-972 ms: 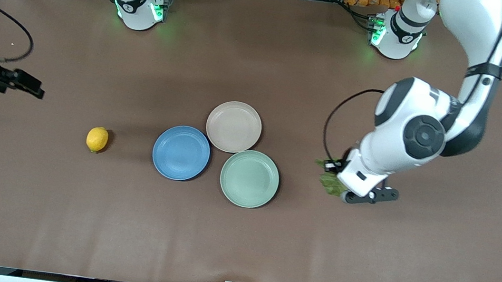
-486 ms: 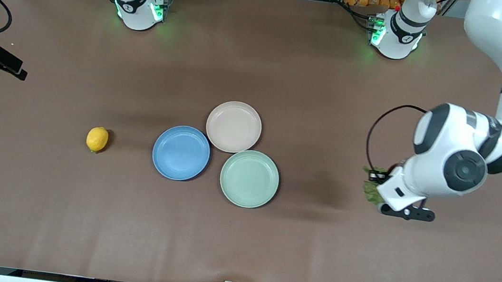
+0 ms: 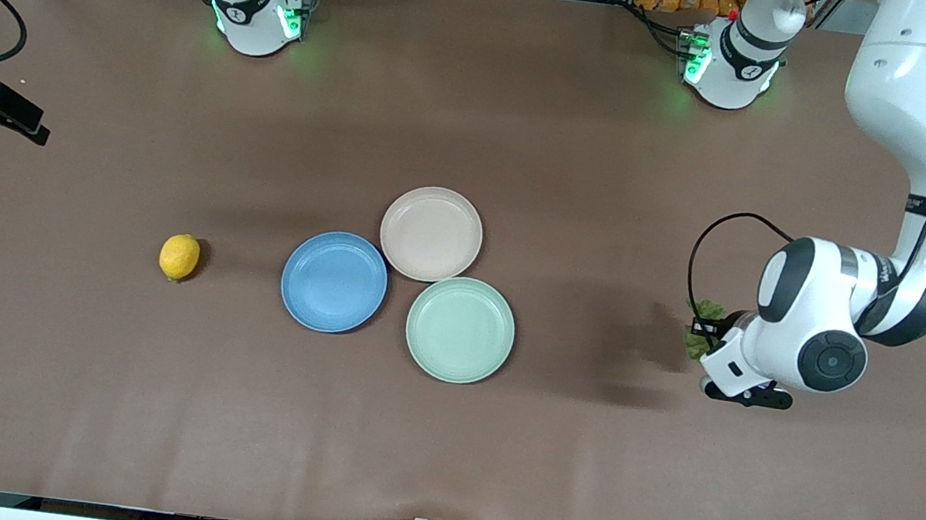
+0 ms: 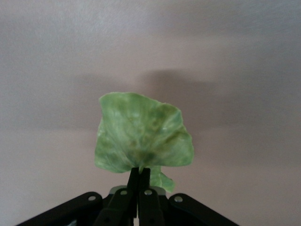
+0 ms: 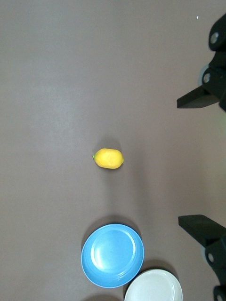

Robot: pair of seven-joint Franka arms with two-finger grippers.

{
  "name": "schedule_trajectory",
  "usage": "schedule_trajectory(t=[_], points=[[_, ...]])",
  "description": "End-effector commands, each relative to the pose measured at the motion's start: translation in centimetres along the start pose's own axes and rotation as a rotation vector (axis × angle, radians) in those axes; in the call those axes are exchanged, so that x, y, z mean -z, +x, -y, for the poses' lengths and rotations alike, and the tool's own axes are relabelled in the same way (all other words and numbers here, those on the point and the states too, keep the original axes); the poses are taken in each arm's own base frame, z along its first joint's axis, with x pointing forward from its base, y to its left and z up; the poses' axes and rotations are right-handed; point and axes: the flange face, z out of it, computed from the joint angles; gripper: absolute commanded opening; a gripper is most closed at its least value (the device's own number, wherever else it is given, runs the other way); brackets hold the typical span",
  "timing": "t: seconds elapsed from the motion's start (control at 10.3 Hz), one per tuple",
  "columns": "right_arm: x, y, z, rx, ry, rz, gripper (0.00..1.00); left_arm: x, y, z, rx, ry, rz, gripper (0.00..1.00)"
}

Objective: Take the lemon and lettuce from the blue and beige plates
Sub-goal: 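Move the lettuce away from the plates and lower it with the left gripper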

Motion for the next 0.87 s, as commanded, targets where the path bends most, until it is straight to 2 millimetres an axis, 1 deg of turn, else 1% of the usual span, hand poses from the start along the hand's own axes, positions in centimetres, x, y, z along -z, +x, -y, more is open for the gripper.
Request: schedule_trajectory(t=[0.0,0.1,0.19,0.29,0.39,0.49,0.58,0.68,0.78], points=[[0.4,0.0,-0.3,-0.008,-0.022,0.002,1.0,-0.8,0.6,0.9,-0.007,0.022,0.007,0.29],[0.6,0.1,-0.2,-0.009,-0.017,-0.006,1.0,0.1,0.4,0.9,-0.004,0.019,-0.008,0.96],[1.0,0.1,-0.2,-0.009,-0.017,-0.015,1.0,2.3,0.0,0.7,-0.005,0.015,-0.043,1.0],[1.0,0.2,-0.4,-0.012,-0.015,-0.016,1.0,4.5,-0.6,0.7,-0.006,0.012,-0.075,1.0],[1.1,0.2,-0.4,-0.009,-0.023,-0.018,1.0,7.1,-1.5,0.9,-0.005,0.007,-0.116,1.0],[1.6,0.2,-0.3,-0.008,-0.025,-0.029,1.0,9.8,-2.6,0.6,-0.01,0.005,-0.158,1.0],[2.0,0.3,-0.5,-0.011,-0.025,-0.039,1.0,12.4,-3.8,0.7,-0.01,0.0,-0.2,1.0],[2.2,0.3,-0.6,-0.014,-0.023,-0.048,1.0,15.4,-5.4,1.2,-0.002,-0.012,-0.242,1.0],[2.3,0.5,-0.6,-0.014,-0.021,-0.065,1.0,18.1,-7.5,1.6,-0.006,-0.012,-0.253,1.0]])
